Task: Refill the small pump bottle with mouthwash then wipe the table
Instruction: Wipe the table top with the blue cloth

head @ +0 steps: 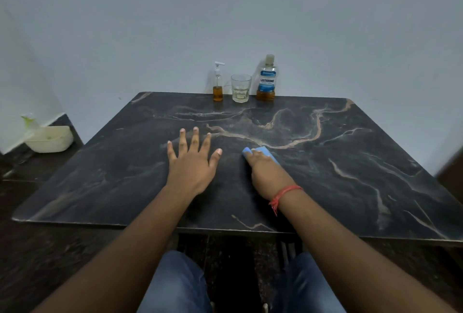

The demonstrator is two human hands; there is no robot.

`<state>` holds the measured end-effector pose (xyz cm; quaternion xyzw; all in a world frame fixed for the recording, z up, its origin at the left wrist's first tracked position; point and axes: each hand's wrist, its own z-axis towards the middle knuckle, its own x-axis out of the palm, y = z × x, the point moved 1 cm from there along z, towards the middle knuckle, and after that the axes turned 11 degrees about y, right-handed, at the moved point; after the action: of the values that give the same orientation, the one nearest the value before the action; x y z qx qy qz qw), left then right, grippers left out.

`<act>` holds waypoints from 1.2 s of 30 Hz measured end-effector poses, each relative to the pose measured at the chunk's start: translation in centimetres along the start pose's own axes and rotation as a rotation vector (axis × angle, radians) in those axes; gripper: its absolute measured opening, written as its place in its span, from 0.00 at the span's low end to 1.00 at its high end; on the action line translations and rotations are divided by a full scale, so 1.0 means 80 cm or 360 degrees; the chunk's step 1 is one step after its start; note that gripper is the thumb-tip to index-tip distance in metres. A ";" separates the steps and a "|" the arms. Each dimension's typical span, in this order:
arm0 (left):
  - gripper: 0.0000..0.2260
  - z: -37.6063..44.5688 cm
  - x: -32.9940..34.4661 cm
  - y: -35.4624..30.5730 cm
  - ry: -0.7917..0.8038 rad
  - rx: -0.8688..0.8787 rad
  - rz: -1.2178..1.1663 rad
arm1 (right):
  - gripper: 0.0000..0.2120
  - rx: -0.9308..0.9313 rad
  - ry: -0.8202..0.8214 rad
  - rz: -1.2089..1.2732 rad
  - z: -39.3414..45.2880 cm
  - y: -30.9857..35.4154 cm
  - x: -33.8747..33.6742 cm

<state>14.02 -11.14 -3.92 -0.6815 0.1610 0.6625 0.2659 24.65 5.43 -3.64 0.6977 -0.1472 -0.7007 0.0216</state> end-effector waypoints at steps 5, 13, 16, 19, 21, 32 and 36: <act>0.32 -0.013 -0.003 0.049 -0.0033 -0.0113 -0.0047 | 0.27 -0.0492 0.0059 -0.0068 -0.008 0.093 0.040; 0.33 -0.031 -0.003 0.096 -0.0086 -0.0196 -0.0096 | 0.27 -0.0759 0.0111 -0.0126 -0.017 0.163 0.058; 0.34 -0.037 -0.010 0.114 -0.0102 -0.0236 -0.0110 | 0.26 -0.0659 0.0106 -0.0082 -0.006 0.155 0.044; 0.35 -0.045 -0.014 0.132 -0.0121 -0.0273 -0.0133 | 0.27 -0.0533 0.0062 -0.0176 -0.013 0.164 0.051; 0.35 -0.048 -0.015 0.139 -0.0105 -0.0295 -0.0141 | 0.31 -0.0865 0.0144 -0.0073 -0.036 0.192 0.069; 0.34 -0.042 -0.003 0.145 -0.0094 -0.0288 -0.0141 | 0.26 -0.0736 0.0306 0.0199 0.050 0.166 0.038; 0.34 -0.035 -0.003 0.140 -0.0097 -0.0266 -0.0127 | 0.24 -0.0217 0.0226 -0.0038 0.104 0.142 0.020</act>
<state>9.91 -21.80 -5.41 -0.6867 0.0699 0.6830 0.2391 14.41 -4.30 -2.64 0.7443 -0.0889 -0.6581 0.0712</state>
